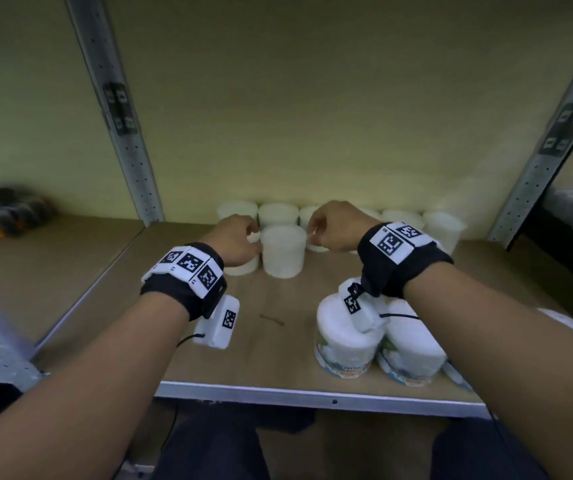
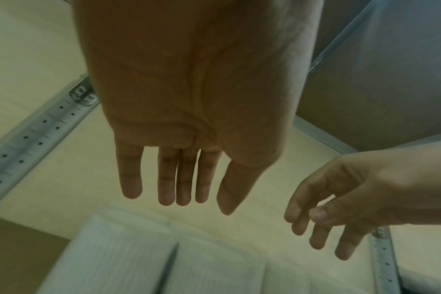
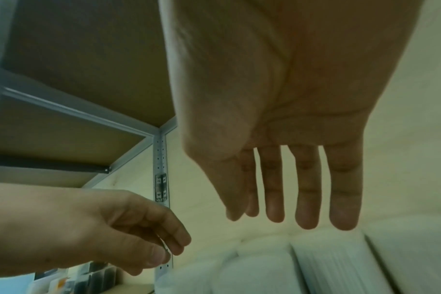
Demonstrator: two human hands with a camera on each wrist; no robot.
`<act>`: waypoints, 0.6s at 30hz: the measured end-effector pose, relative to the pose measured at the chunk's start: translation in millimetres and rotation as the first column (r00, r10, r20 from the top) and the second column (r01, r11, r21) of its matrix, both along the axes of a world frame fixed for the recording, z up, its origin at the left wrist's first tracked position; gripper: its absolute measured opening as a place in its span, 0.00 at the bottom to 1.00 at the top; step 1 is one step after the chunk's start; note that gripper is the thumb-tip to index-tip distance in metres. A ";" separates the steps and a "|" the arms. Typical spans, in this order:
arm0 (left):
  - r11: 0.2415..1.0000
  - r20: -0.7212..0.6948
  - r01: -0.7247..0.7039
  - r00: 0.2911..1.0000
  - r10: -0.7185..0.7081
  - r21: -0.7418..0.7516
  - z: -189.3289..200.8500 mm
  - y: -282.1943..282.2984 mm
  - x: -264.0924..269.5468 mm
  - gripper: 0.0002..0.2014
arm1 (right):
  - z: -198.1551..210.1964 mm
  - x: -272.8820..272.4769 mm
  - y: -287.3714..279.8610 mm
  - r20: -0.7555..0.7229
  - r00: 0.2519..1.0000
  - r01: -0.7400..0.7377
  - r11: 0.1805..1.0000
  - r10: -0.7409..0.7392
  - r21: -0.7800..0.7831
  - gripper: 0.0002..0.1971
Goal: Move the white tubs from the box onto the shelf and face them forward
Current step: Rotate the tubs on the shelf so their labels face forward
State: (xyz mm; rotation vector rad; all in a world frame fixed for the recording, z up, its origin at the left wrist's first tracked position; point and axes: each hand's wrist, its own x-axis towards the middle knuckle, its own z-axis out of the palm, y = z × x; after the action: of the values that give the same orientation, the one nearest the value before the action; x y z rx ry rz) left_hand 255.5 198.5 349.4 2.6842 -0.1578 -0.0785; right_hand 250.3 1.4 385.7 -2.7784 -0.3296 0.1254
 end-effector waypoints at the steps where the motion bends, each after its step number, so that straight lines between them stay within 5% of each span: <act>1: 1.000 -0.011 -0.013 1.000 0.013 0.020 -0.8 4.7 7.3 0.23 | -0.1 9.1 6.6 -0.013 1.000 -0.005 1.000 0.005 -0.026 0.15; 18: 0.990 -0.014 0.015 1.000 -0.013 0.137 -35.5 34.1 80.6 0.25 | -27.5 95.8 67.1 -0.179 0.984 -0.084 0.901 0.007 -0.426 0.36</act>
State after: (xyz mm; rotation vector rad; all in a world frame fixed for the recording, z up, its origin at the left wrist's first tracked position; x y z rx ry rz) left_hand 336.0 232.6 313.9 2.8194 -0.1723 -0.1156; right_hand 346.1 68.5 358.2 -3.1662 -0.3582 0.5085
